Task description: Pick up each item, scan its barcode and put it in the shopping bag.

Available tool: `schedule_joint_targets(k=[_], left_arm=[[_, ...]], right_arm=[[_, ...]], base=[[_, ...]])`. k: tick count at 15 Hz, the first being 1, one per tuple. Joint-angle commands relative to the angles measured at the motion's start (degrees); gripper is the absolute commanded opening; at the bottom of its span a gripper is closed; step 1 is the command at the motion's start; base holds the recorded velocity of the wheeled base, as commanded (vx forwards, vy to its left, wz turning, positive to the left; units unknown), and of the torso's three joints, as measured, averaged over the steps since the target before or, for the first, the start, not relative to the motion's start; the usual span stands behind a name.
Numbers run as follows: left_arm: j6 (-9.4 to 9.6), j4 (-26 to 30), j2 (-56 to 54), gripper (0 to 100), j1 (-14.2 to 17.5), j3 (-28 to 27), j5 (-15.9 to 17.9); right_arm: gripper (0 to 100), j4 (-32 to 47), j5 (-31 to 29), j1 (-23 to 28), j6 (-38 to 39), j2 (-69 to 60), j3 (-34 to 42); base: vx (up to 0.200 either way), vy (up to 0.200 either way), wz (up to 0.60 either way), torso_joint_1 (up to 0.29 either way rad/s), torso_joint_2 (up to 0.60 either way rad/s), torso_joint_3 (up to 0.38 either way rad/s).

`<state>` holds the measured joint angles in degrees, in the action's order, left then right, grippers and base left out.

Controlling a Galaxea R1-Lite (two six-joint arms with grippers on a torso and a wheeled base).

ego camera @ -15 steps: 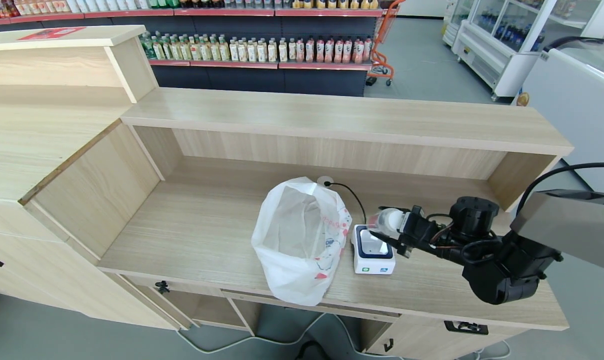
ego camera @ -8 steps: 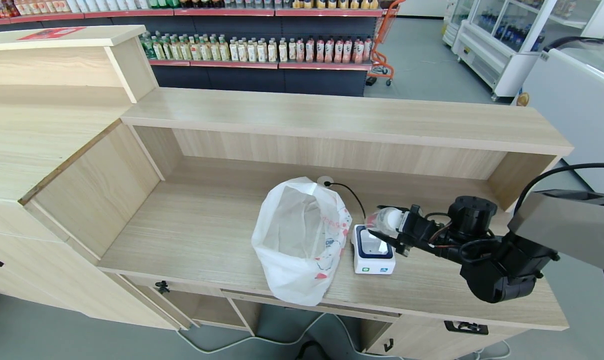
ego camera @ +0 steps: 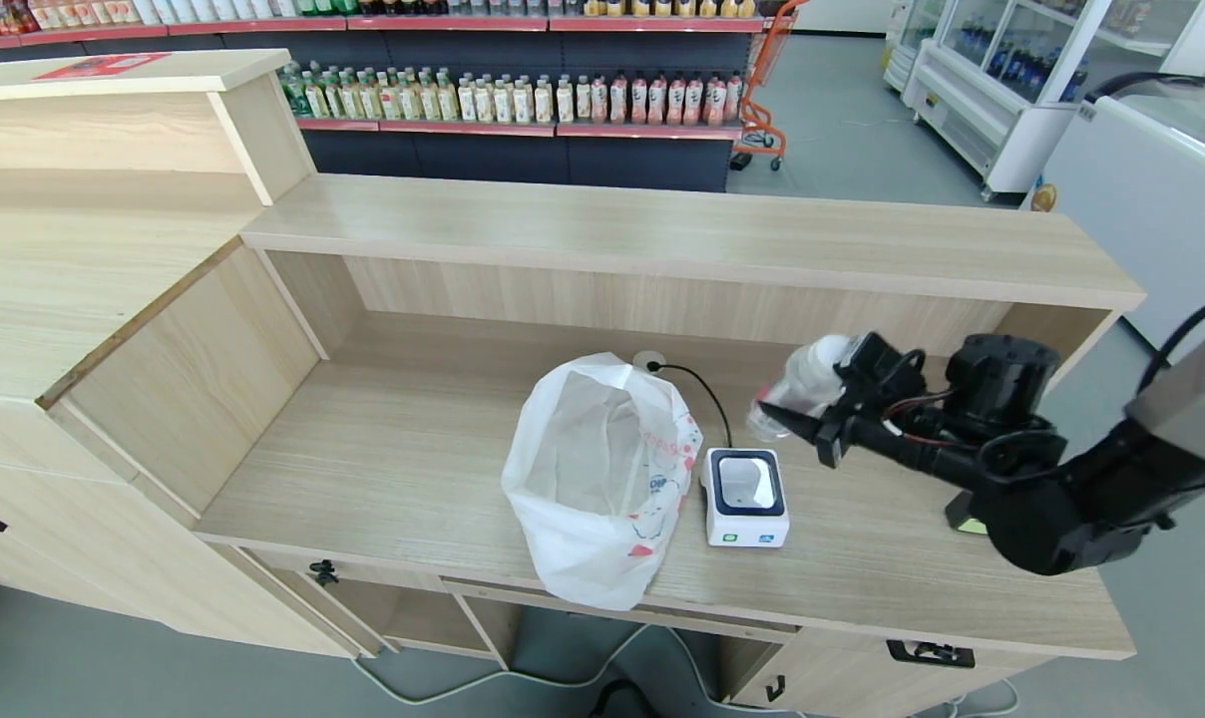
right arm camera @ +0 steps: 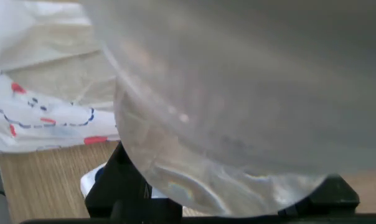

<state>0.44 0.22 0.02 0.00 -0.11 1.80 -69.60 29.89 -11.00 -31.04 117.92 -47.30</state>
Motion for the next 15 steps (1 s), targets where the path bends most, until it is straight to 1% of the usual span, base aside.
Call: schedule_joint_targets(k=[1, 2, 3, 4, 5, 6, 8, 10, 12, 13, 15], left_arm=[[0.00, 0.0, 0.0, 0, 0.0, -0.1, 0.0], [0.00, 0.0, 0.1, 0, 0.0, 0.0, 0.0], [0.00, 0.0, 0.0, 0, 0.0, 0.0, 0.0], [0.00, 0.0, 0.1, 0, 0.0, -0.1, 0.0], [0.00, 0.0, 0.0, 0, 0.0, 0.0, 0.0], [0.00, 0.0, 0.0, 0, 0.0, -0.1, 0.0], [0.00, 0.0, 0.0, 0, 0.0, -0.1, 0.0], [0.00, 0.0, 0.0, 0, 0.0, -0.1, 0.0], [0.00, 0.0, 0.0, 0, 0.0, 0.0, 0.0], [0.00, 0.0, 0.1, 0, 0.0, 0.0, 0.0], [0.00, 0.0, 0.0, 0, 0.0, -0.1, 0.0]], right_arm=[[0, 8.6, -10.3, 1.1, 15.2, -17.5, 1.9], [0, 13.9, -14.5, 1.2, 21.4, -21.2, 2.0], [0, 20.3, -17.1, 1.9, 27.6, -24.8, 2.1], [0, 22.2, -17.3, 2.0, 29.5, -25.7, 2.2], [0, 26.7, -17.5, 2.4, 34.3, -28.5, 2.5], [0, 28.5, -17.6, 3.3, 36.1, -30.6, 3.9], [0, 28.6, -17.6, 5.8, 36.0, -32.9, 7.2], [0, 30.0, -17.7, 10.6, 35.9, -35.3, 9.5], [0, 30.7, -18.6, 11.1, 35.9, -35.6, 9.7], [0, 30.7, -20.1, 10.5, 35.9, -35.7, 9.9], [0, 30.4, -20.5, 9.1, 35.9, -35.5, 10.5]], base=[[0.000, 0.000, 0.00, 0.000, 0.00, 0.000], [0.000, 0.000, 0.00, 0.000, 0.00, 0.000], [0.000, 0.000, 0.00, 0.000, 0.00, 0.000], [0.000, 0.000, 0.00, 0.000, 0.00, 0.000], [0.000, 0.000, 0.00, 0.000, 0.00, 0.000], [0.000, 0.000, 0.00, 0.000, 0.00, 0.000], [0.000, 0.000, 0.00, 0.000, 0.00, 0.000], [0.000, 0.000, 0.00, 0.000, 0.00, 0.000], [0.000, 0.000, 0.00, 0.000, 0.00, 0.000], [0.000, 0.000, 0.00, 0.000, 0.00, 0.000], [0.000, 0.000, 0.00, 0.000, 0.00, 0.000]])
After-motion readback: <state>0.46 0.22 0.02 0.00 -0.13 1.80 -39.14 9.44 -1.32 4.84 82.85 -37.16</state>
